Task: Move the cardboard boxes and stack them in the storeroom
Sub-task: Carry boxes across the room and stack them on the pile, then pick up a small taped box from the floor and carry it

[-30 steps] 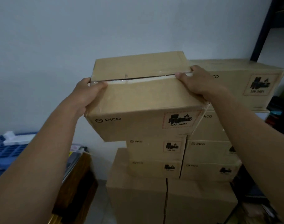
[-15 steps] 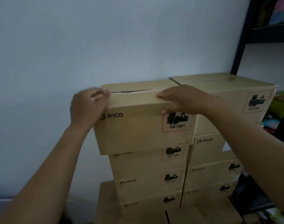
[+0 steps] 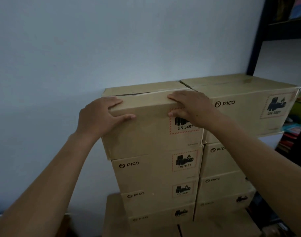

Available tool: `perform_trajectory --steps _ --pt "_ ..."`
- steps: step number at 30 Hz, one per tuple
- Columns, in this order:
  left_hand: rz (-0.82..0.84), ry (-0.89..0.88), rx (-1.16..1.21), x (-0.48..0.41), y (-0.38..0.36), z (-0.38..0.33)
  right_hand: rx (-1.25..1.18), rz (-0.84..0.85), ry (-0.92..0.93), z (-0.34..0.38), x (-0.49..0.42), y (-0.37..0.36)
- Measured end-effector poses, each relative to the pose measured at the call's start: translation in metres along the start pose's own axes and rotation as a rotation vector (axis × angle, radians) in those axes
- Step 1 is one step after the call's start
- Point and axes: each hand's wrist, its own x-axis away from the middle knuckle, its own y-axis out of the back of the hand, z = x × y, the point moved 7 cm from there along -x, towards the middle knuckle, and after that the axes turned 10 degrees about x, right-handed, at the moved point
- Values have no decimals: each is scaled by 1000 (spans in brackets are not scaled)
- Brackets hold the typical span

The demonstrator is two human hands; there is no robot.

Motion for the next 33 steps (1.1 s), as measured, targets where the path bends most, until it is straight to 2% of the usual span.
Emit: perform_trajectory --steps 3,5,8,10,16,19,25,30,33 --pt "-151 -118 -33 18 2 -14 68 -239 -62 15 26 4" --pt "-193 -190 -70 34 -6 -21 63 -360 -78 30 45 2" --pt "-204 -198 -130 69 -25 -28 -12 -361 -86 46 73 -11" --pt "-184 -147 -50 99 -37 -32 -120 -296 -68 50 96 -24" --pt "81 276 218 199 -103 -28 -407 280 -160 53 181 -98" --pt "236 455 242 250 -138 -23 -510 436 -296 49 227 -132" --pt "396 633 297 335 -174 -27 -586 555 -416 57 311 -156" --pt "495 640 340 386 -184 -45 -632 577 -469 73 383 -142" --pt "564 658 370 429 -188 -58 -628 594 -572 79 438 -135"
